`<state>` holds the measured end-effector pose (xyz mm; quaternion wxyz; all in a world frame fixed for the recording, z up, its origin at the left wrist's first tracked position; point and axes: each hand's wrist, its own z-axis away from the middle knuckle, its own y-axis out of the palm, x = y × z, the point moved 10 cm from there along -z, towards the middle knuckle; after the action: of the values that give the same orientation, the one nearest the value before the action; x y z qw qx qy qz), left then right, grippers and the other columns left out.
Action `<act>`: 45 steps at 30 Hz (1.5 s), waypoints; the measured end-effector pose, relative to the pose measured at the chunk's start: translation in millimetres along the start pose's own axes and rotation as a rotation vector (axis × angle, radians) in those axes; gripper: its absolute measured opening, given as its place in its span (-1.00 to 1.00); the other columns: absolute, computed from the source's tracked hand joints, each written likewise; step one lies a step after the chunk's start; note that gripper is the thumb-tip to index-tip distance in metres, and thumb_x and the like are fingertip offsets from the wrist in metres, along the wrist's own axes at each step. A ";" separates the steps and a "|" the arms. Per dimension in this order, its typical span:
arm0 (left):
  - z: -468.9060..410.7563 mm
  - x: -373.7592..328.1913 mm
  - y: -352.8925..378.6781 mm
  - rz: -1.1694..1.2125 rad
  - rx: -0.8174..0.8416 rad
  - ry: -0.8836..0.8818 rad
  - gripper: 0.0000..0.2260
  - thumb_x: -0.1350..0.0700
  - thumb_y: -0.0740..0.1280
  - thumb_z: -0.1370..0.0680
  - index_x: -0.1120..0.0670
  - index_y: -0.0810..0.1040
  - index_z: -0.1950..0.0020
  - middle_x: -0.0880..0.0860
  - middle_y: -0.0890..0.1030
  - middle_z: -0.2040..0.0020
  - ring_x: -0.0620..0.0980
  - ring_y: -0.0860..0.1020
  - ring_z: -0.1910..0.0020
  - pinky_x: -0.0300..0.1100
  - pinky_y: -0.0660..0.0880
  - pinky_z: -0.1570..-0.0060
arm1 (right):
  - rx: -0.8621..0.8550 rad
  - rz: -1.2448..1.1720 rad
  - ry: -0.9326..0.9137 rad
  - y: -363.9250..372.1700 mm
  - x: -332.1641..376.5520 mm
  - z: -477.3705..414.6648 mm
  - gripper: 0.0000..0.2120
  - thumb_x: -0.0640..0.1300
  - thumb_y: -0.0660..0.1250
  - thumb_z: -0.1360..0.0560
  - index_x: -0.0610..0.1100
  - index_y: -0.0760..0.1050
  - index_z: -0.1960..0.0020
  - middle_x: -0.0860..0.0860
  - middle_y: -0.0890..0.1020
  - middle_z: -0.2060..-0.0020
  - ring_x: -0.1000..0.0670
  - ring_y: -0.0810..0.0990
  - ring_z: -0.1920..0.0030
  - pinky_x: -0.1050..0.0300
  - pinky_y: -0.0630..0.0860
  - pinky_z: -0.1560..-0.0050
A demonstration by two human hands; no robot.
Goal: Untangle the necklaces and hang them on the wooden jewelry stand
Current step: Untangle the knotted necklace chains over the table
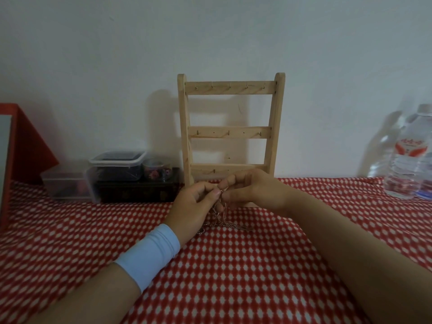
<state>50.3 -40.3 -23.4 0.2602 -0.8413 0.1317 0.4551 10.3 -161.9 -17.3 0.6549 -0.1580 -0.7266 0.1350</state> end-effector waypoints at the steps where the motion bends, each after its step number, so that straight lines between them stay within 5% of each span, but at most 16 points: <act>1: -0.1 -0.9 -0.5 -0.015 -0.005 0.009 -0.85 0.12 0.27 -0.61 0.04 0.64 0.05 -0.04 0.68 0.29 -0.22 0.62 0.22 -0.50 0.44 0.14 | -0.021 0.000 0.002 -2.7 0.5 0.5 -0.84 -0.26 0.45 -0.53 -0.23 0.68 -0.10 -0.13 0.75 0.03 -0.07 0.73 0.01 0.12 0.66 -0.07; 4: -2.9 -3.7 -5.1 -0.133 -0.028 0.037 -0.85 0.09 0.27 -0.61 -0.02 0.61 0.11 -0.09 0.65 0.32 -0.22 0.60 0.26 -0.37 0.47 0.14 | -0.084 0.078 -0.002 -12.1 2.7 0.7 -0.90 -0.22 0.48 -0.50 -0.19 0.73 0.00 -0.07 0.76 0.09 -0.12 0.71 0.05 0.04 0.66 -0.10; 6: -5.5 -7.4 -9.3 -0.200 -0.036 0.061 -0.82 0.08 0.27 -0.60 -0.04 0.58 0.17 -0.10 0.58 0.38 -0.23 0.54 0.33 -0.32 0.43 0.20 | -0.076 0.118 0.008 -15.1 3.9 0.6 -0.91 -0.20 0.48 -0.50 -0.14 0.73 0.01 0.04 0.75 0.17 0.09 0.67 0.19 0.18 0.59 0.04; 11: -11.6 -6.0 -15.3 -0.175 -0.003 0.021 -0.77 0.11 0.25 -0.61 -0.04 0.54 0.24 -0.18 0.50 0.44 -0.26 0.44 0.41 -0.33 0.36 0.28 | 0.099 0.214 0.137 -7.3 -2.7 6.1 -0.91 -0.18 0.43 -0.55 -0.10 0.69 -0.03 0.11 0.72 0.16 0.19 0.65 0.16 0.25 0.53 0.02; 14: -15.7 0.2 -28.2 -0.083 -0.038 -0.034 -0.74 0.14 0.26 -0.61 -0.01 0.53 0.28 -0.16 0.43 0.48 -0.21 0.38 0.44 -0.24 0.35 0.28 | -0.147 0.395 0.125 -30.1 0.3 2.5 -0.89 -0.21 0.40 -0.55 -0.07 0.70 0.02 0.15 0.70 0.16 0.21 0.63 0.14 0.25 0.55 0.04; 16: -17.7 3.6 -35.9 -0.051 -0.055 -0.059 -0.76 0.14 0.28 -0.60 0.07 0.57 0.26 -0.11 0.46 0.43 -0.16 0.42 0.39 -0.20 0.41 0.25 | -0.309 0.401 0.103 -44.2 5.4 4.3 -0.88 -0.10 0.40 -0.57 -0.08 0.70 -0.03 0.10 0.65 0.21 0.13 0.58 0.22 0.30 0.52 0.22; 18: -18.0 6.7 -37.2 -0.034 -0.038 -0.085 -0.77 0.14 0.28 -0.60 0.11 0.59 0.24 -0.07 0.46 0.42 -0.15 0.42 0.39 -0.21 0.42 0.25 | -0.392 0.257 0.119 -50.4 3.6 6.8 -0.78 0.03 0.38 -0.57 -0.11 0.70 0.01 0.07 0.58 0.35 0.09 0.52 0.34 0.29 0.51 0.28; 22: -16.6 14.5 -30.4 0.045 0.014 -0.157 -0.77 0.14 0.26 -0.61 0.12 0.61 0.20 -0.12 0.36 0.49 -0.16 0.32 0.46 -0.26 0.34 0.30 | -0.398 -0.383 0.110 -44.0 -3.6 6.1 -0.67 0.00 0.32 -0.63 -0.23 0.60 0.14 -0.03 0.42 0.47 -0.03 0.58 0.32 0.00 0.65 -0.01; 25: -17.5 19.5 -33.0 0.119 0.009 -0.187 -0.74 0.12 0.25 -0.62 0.26 0.59 0.14 -0.09 0.37 0.50 -0.14 0.35 0.46 -0.22 0.36 0.25 | -0.305 -0.569 0.124 -34.5 -4.5 1.7 -0.74 -0.06 0.27 -0.66 -0.16 0.51 0.16 0.03 0.24 0.49 0.03 0.31 0.50 0.09 0.52 0.40; 28: -17.3 16.1 -27.7 0.122 0.053 -0.173 -0.65 0.09 0.22 -0.63 0.39 0.51 0.11 -0.03 0.48 0.48 -0.13 0.49 0.38 -0.07 0.43 -0.08 | -0.237 -0.351 0.143 -32.4 -2.3 2.3 -0.82 -0.13 0.27 -0.62 -0.21 0.53 0.08 0.03 0.30 0.45 0.07 0.15 0.51 0.19 0.15 0.52; 31: -15.1 12.6 -17.1 0.119 0.097 -0.169 -0.67 0.10 0.20 -0.64 0.27 0.55 0.21 -0.02 0.54 0.42 -0.12 0.55 0.28 -0.05 0.43 -0.18 | -0.214 0.009 0.145 -30.8 3.2 4.2 -0.79 -0.18 0.32 -0.56 -0.34 0.61 -0.02 -0.02 0.49 0.35 0.09 0.26 0.54 0.21 0.19 0.53; 33: -13.6 14.2 -11.9 0.209 0.111 -0.204 -0.68 0.09 0.20 -0.64 0.13 0.61 0.23 0.01 0.58 0.37 -0.04 0.59 0.21 -0.03 0.49 -0.16 | -0.194 0.161 0.159 -27.0 3.8 4.0 -0.83 -0.22 0.31 -0.56 -0.21 0.69 0.06 -0.04 0.61 0.24 0.11 0.34 0.54 0.23 0.27 0.53; 36: -10.4 16.7 -5.6 0.414 0.122 -0.300 -0.75 0.09 0.20 -0.64 0.18 0.61 0.07 0.06 0.62 0.29 0.07 0.61 0.21 0.01 0.59 0.01 | -0.107 0.363 0.195 -20.9 -0.1 4.4 -0.76 -0.26 0.27 -0.58 -0.12 0.71 0.07 0.04 0.67 0.21 0.22 0.48 0.52 0.34 0.40 0.47; 40: -8.2 12.9 2.0 0.512 0.149 -0.357 -0.76 0.09 0.20 -0.63 0.23 0.55 -0.08 0.04 0.61 0.28 0.05 0.60 0.29 -0.06 0.59 0.21 | 0.049 0.571 0.257 -14.5 -2.0 9.5 -0.64 -0.30 0.20 -0.55 0.05 0.68 0.13 0.16 0.65 0.14 0.12 0.63 0.14 0.26 0.54 0.19; 43: -6.4 8.7 5.4 0.420 0.185 -0.328 -0.79 0.08 0.21 -0.63 0.13 0.60 -0.02 0.05 0.65 0.22 0.01 0.63 0.29 -0.09 0.58 0.21 | 0.009 0.524 0.190 -15.7 11.4 7.4 -0.71 -0.23 0.26 -0.55 0.02 0.73 0.05 0.17 0.67 0.07 0.06 0.63 -0.05 0.21 0.54 -0.09; 45: -4.8 6.4 9.0 0.353 0.205 -0.308 -0.80 0.10 0.21 -0.64 0.07 0.62 0.00 0.05 0.67 0.18 -0.02 0.64 0.29 -0.12 0.59 0.21 | -0.066 0.390 0.111 -17.9 22.7 4.2 -0.79 -0.16 0.31 -0.57 -0.04 0.73 -0.01 0.12 0.72 0.06 0.07 0.67 -0.03 0.30 0.55 -0.01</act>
<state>53.0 -50.3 -29.5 0.2778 -0.6952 0.2808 0.6006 3.0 -168.9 10.1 0.6499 -0.3244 -0.6489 0.2266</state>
